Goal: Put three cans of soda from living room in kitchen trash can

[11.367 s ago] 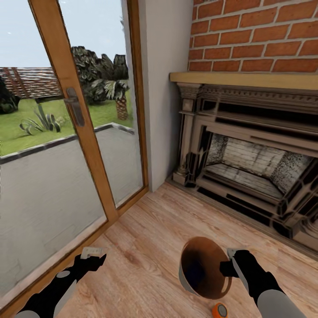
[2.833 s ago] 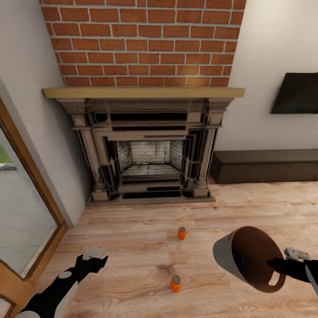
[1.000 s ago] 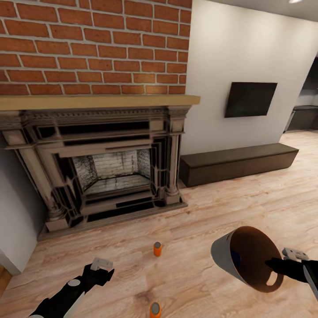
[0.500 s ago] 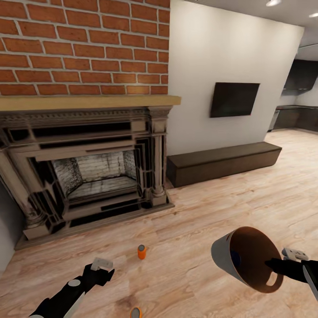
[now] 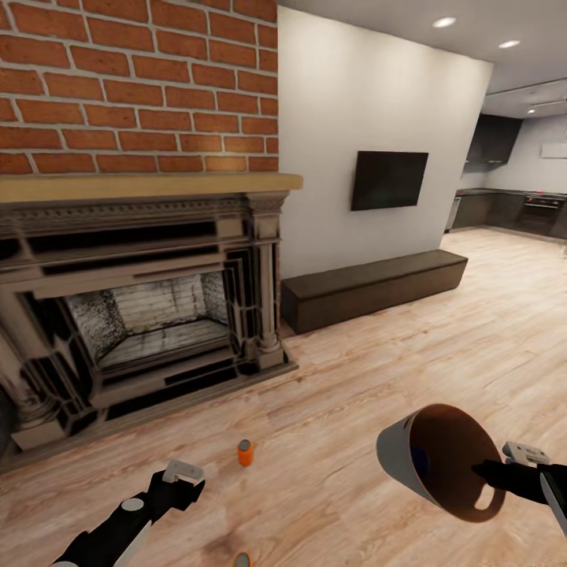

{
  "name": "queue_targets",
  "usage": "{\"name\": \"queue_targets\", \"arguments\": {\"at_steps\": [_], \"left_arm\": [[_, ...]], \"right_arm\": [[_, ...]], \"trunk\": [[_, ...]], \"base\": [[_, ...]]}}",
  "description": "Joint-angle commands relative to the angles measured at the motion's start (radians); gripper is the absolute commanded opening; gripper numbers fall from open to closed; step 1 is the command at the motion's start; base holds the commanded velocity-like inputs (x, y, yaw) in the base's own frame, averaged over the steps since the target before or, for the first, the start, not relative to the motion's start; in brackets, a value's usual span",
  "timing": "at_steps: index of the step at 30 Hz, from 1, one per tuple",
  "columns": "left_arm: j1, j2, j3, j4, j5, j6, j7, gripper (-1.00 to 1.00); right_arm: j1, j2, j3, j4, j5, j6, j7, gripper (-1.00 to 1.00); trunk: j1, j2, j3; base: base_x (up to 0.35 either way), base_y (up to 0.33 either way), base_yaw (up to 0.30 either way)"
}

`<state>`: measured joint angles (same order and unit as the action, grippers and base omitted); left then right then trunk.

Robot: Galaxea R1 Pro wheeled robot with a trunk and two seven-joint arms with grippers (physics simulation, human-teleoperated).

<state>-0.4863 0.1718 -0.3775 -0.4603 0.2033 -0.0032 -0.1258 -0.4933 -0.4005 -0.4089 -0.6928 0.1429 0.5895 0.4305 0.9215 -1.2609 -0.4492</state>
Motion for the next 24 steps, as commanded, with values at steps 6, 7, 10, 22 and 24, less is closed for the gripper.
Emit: {"name": "queue_targets", "arguments": {"at_steps": [6, 7, 10, 22, 24], "left_arm": [[0.000, 0.000, 0.000, 0.000, -0.001, 0.002, 0.001, 1.00], [0.000, 0.000, 0.000, 0.000, -0.001, -0.001, 0.003, 1.00], [0.000, 0.000, 0.000, 0.000, -0.001, -0.002, 0.004, 1.00], [-0.010, -0.055, 0.000, -0.001, 0.003, 0.086, 0.006, 1.00], [-0.031, -0.074, 0.000, -0.007, 0.005, 0.168, 0.007, 1.00]], "right_arm": [[-0.001, 0.000, -0.001, -0.001, -0.022, 0.004, 0.004, -1.00], [-0.001, 0.000, -0.001, -0.001, -0.022, 0.004, 0.004, -1.00], [-0.001, 0.000, -0.001, -0.001, -0.022, 0.004, 0.004, -1.00], [-0.001, 0.013, 0.001, -0.001, -0.022, 0.004, 0.004, -1.00], [-0.001, 0.013, 0.003, -0.001, -0.022, 0.004, 0.004, -1.00]], "trunk": [[0.000, 0.000, 0.001], [0.000, 0.000, 0.001], [0.000, 0.000, 0.001], [0.000, 0.000, 0.001], [0.000, 0.000, 0.001]], "base": [[-0.002, 0.210, -0.021], [0.000, 0.042, -0.003], [0.000, 0.027, -0.002], [0.001, 0.002, 0.000], [0.043, 0.000, 0.000]]}}
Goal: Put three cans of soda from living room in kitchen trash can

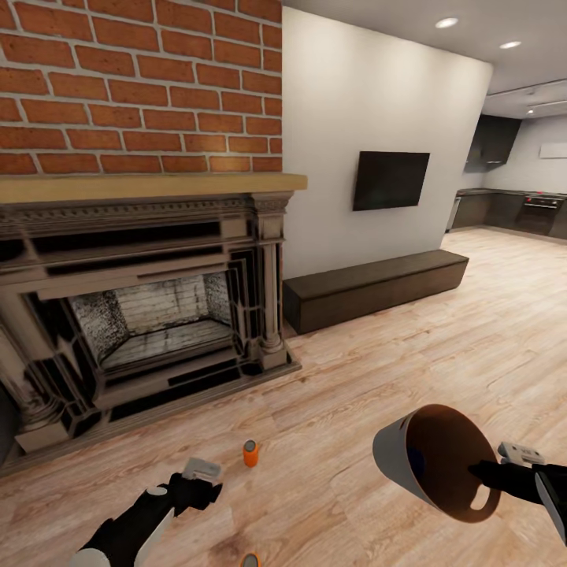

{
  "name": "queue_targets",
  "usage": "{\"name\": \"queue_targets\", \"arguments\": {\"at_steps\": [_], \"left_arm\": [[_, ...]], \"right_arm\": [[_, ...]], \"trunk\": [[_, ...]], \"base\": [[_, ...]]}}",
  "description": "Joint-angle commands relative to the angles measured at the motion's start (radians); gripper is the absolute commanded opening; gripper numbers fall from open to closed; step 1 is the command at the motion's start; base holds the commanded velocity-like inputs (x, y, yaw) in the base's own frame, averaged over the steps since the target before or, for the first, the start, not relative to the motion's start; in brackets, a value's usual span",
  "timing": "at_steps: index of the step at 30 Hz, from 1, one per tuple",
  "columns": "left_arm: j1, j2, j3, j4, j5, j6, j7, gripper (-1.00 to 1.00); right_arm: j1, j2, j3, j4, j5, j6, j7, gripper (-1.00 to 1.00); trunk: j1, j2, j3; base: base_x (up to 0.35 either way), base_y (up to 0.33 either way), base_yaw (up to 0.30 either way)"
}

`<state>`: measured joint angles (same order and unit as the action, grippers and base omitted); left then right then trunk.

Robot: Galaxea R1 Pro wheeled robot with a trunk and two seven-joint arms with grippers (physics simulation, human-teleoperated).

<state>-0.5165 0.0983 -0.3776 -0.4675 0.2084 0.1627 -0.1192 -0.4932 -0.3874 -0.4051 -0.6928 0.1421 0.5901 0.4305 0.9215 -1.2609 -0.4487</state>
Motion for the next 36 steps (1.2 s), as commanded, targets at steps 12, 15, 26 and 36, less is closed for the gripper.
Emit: {"name": "queue_targets", "arguments": {"at_steps": [12, 15, 26, 36], "left_arm": [[-0.262, -0.118, 0.012, -0.002, 0.012, 0.268, 0.045, 1.00], [-0.279, -0.135, 0.016, 0.001, 0.014, 0.273, 0.054, 1.00], [-0.289, -0.162, 0.019, 0.056, 0.014, 0.270, 0.059, 1.00], [-0.337, -0.182, 0.020, 0.169, 0.057, 0.283, 0.186, 1.00]], "right_arm": [[-0.009, 0.001, 0.007, -0.014, -0.019, 0.043, 0.004, -1.00], [-0.028, 0.000, 0.008, -0.037, -0.017, 0.104, 0.004, -1.00], [-0.235, 0.001, 0.042, -0.079, -0.016, 0.255, 0.003, -1.00], [-0.265, 0.135, 0.212, -0.066, -0.028, 0.371, -0.335, -1.00]], "trunk": [[0.000, 0.000, 0.000], [0.000, 0.000, 0.000], [0.038, -0.070, -0.031], [0.077, -0.140, -0.063]], "base": [[0.035, 0.000, 0.000], [0.002, 0.000, 0.000], [0.000, 0.000, 0.000], [0.000, 0.000, 0.000]]}}
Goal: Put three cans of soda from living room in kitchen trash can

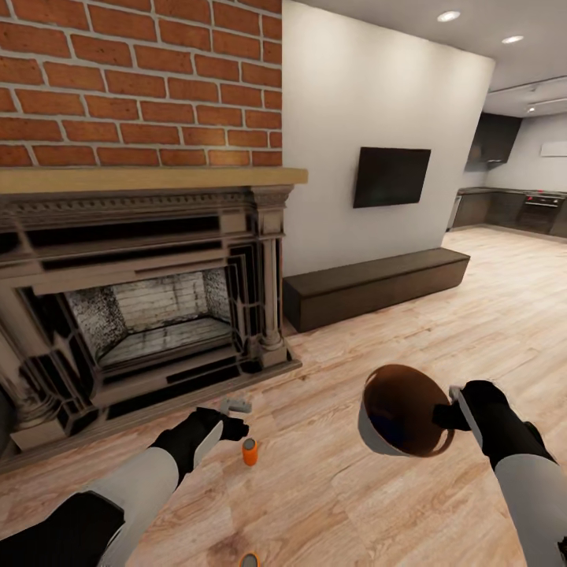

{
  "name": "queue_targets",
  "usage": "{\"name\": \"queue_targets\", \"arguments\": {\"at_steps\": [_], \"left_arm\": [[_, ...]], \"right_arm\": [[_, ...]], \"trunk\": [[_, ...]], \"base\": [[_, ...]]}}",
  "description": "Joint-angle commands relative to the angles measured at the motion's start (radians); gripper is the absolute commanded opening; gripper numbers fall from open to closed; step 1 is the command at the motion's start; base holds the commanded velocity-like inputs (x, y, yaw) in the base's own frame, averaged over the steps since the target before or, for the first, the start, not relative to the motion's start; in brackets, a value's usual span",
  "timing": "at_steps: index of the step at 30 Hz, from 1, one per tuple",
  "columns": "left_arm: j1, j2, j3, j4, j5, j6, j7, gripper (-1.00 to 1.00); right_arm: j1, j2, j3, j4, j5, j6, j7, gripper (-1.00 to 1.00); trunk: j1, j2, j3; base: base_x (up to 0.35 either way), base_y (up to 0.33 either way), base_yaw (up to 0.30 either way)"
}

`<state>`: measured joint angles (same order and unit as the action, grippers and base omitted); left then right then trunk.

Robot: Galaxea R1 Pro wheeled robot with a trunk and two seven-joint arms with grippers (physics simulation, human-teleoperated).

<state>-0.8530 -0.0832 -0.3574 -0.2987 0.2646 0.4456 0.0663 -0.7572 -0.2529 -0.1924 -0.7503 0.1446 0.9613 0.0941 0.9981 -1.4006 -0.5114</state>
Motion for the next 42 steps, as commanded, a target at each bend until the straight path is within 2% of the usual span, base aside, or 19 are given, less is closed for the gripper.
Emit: {"name": "queue_targets", "arguments": {"at_steps": [1, 6, 14, 22, 28, 33, 42], "left_arm": [[-0.002, -0.003, -0.001, 0.006, 0.007, 0.002, 0.017, 1.00], [-0.005, -0.013, -0.001, 0.013, 0.017, 0.036, 0.069, 1.00], [-0.006, -0.026, -0.002, 0.014, 0.019, 0.071, 0.131, 1.00], [-0.006, -0.034, -0.005, 0.008, 0.015, 0.067, 0.136, 1.00], [-0.006, -0.040, -0.007, 0.001, 0.015, 0.048, 0.133, 1.00], [-0.006, -0.040, -0.008, -0.008, 0.016, 0.016, 0.127, 1.00], [-0.005, -0.038, -0.008, -0.035, 0.018, 0.010, 0.124, 1.00]], "right_arm": [[-0.001, 0.008, 0.006, -0.001, -0.032, 0.009, -0.018, -1.00], [-0.002, 0.017, 0.018, 0.029, -0.034, 0.024, -0.048, -1.00], [-0.002, 0.019, 0.022, 0.046, -0.034, 0.024, -0.048, -1.00], [-0.002, 0.014, 0.018, 0.042, -0.034, 0.020, -0.035, -1.00], [-0.003, 0.000, 0.010, 0.033, -0.033, 0.020, -0.002, -1.00], [-0.006, -0.007, 0.007, 0.031, -0.034, 0.020, 0.006, -1.00], [-0.008, -0.008, 0.007, 0.031, -0.034, 0.019, 0.007, -1.00]], "trunk": [[0.004, -0.007, -0.003], [0.023, -0.042, -0.019], [0.054, -0.098, -0.044], [0.084, -0.154, -0.069], [0.107, -0.196, -0.088], [0.107, -0.196, -0.091], [0.107, -0.196, -0.092]], "base": [[0.000, 0.000, 0.000], [0.000, 0.000, 0.000], [0.000, 0.000, 0.000], [0.000, 0.000, 0.000], [0.000, 0.000, 0.000], [0.000, 0.000, -0.012], [0.000, 0.000, -0.087]]}}
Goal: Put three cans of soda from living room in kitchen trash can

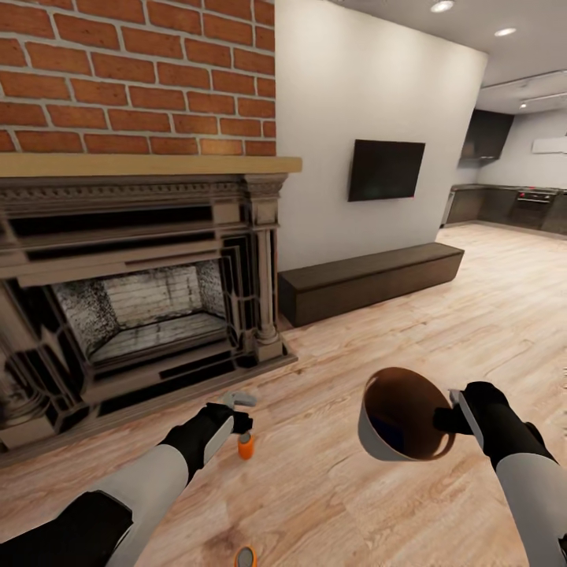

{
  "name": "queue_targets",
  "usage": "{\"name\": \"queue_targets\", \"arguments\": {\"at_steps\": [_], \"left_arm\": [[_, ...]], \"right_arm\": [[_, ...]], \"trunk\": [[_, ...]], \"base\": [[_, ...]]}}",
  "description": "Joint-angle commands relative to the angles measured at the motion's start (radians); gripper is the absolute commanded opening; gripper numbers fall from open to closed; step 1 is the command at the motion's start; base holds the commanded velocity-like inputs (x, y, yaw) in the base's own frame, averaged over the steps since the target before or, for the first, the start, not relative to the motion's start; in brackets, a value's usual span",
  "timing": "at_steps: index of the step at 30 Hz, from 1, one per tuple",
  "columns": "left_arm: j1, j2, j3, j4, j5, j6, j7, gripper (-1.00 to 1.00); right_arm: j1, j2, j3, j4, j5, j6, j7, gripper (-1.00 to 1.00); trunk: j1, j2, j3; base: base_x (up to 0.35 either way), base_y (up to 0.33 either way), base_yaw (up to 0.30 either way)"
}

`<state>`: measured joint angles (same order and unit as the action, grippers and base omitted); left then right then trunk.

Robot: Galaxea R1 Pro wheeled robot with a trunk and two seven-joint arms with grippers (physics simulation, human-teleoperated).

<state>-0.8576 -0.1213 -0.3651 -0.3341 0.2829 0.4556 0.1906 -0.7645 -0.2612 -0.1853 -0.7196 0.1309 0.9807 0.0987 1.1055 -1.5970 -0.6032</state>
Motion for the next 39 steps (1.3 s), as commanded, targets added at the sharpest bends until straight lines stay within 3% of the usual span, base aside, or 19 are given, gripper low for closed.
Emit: {"name": "queue_targets", "arguments": {"at_steps": [1, 18, 29, 39], "left_arm": [[0.000, 0.000, 0.000, -0.001, 0.000, 0.000, 0.000, 1.00], [0.000, 0.000, -0.001, -0.002, 0.000, -0.002, -0.002, 1.00], [0.000, 0.008, 0.005, 0.026, 0.002, -0.011, -0.003, 1.00], [0.000, 0.027, 0.007, 0.108, 0.001, -0.122, -0.003, 1.00]], "right_arm": [[-0.001, 0.000, -0.001, 0.000, -0.021, 0.000, 0.003, -1.00], [0.000, 0.005, 0.000, 0.000, -0.021, 0.000, 0.003, -1.00], [0.000, 0.009, 0.001, 0.000, -0.022, 0.000, 0.003, -1.00], [-0.001, 0.010, 0.003, -0.001, -0.022, 0.000, 0.003, -1.00]], "trunk": [[0.000, 0.000, 0.001], [0.000, 0.000, 0.017], [0.042, -0.077, -0.015], [0.080, -0.147, -0.046]], "base": [[0.000, 0.000, -0.193], [0.000, 0.000, -0.214], [0.000, 0.000, -0.048], [0.000, 0.000, -0.001]]}}
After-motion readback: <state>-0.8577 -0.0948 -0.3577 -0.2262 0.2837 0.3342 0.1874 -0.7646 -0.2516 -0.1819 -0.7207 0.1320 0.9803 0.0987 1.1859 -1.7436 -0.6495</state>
